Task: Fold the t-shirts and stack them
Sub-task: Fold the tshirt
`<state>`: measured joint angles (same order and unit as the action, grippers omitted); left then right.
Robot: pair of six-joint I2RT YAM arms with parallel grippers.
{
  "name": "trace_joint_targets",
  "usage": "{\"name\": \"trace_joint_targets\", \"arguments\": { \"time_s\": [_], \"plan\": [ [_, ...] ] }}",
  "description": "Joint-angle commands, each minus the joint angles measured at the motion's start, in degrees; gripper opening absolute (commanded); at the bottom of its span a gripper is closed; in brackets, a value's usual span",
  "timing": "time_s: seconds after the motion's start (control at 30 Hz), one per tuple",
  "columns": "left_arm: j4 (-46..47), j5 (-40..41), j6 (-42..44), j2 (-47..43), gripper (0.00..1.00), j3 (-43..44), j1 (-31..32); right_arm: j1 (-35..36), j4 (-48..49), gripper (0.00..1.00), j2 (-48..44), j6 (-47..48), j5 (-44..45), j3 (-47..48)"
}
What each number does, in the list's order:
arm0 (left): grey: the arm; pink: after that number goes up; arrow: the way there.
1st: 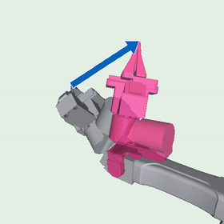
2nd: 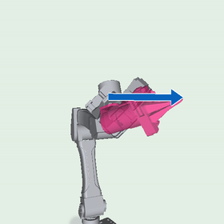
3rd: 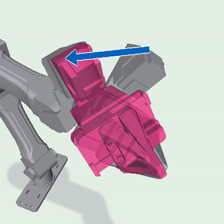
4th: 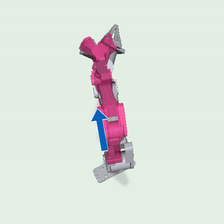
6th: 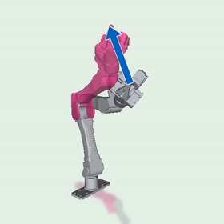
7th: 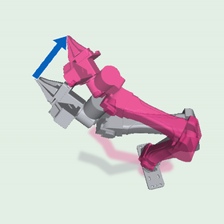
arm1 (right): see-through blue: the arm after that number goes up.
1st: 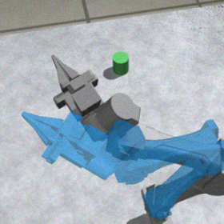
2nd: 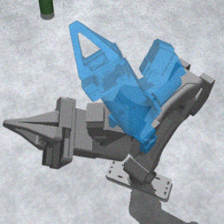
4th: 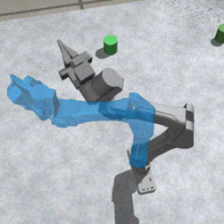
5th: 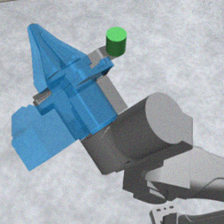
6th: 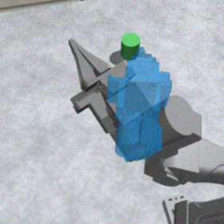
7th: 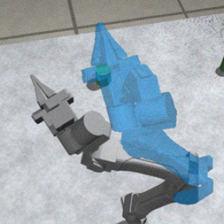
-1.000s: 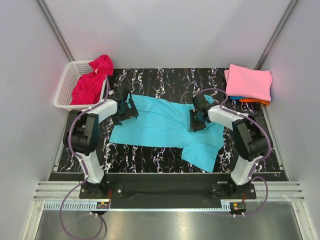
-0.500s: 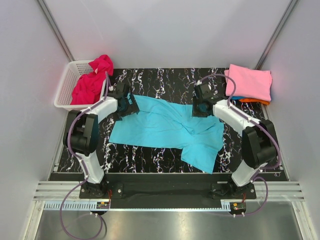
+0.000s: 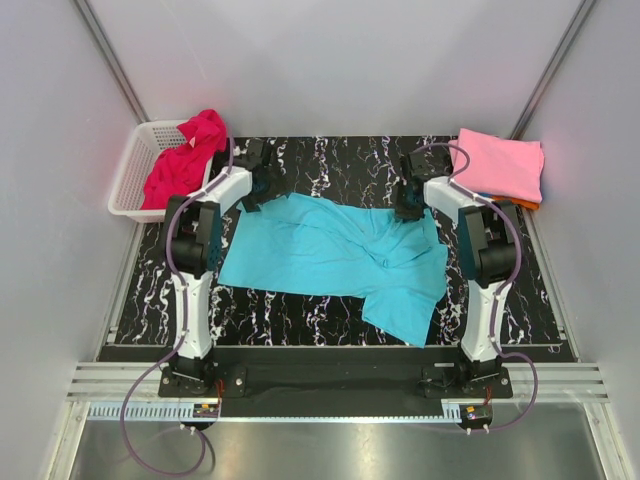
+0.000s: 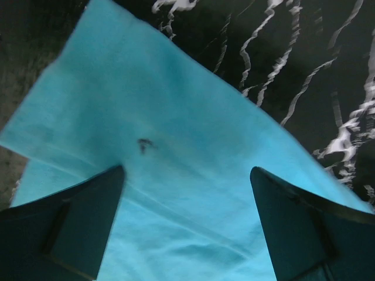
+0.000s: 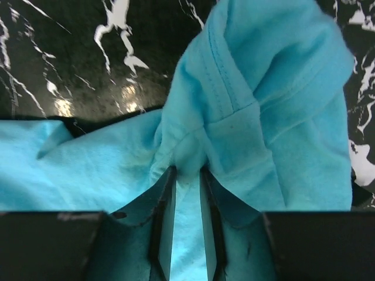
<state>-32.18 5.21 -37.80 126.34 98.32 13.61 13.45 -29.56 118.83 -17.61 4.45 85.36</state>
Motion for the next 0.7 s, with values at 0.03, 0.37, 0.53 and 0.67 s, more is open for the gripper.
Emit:
{"name": "trace_joint_targets", "arguments": {
  "time_s": [0.03,0.37,0.53,0.67],
  "plan": [
    [-4.8,4.0,-2.0,2.2,0.99,1.7,-0.8,-1.4,1.5,0.29,2.1,1.0,-2.2,3.2],
    [-6.3,4.2,-4.9,1.6,0.99,0.7,-1.3,-9.6,-1.5,0.28,6.6,-1.1,0.4,7.8],
    [-6.9,4.8,-5.4,1.4,0.99,0.7,-1.3,-12.1,-4.2,0.28,10.1,-1.2,-0.8,14.3],
    [-7.3,4.7,-5.2,2.0,0.99,1.6,-1.3,-12.2,-5.2,0.28,12.5,0.3,-3.1,18.8]
  ]
}}
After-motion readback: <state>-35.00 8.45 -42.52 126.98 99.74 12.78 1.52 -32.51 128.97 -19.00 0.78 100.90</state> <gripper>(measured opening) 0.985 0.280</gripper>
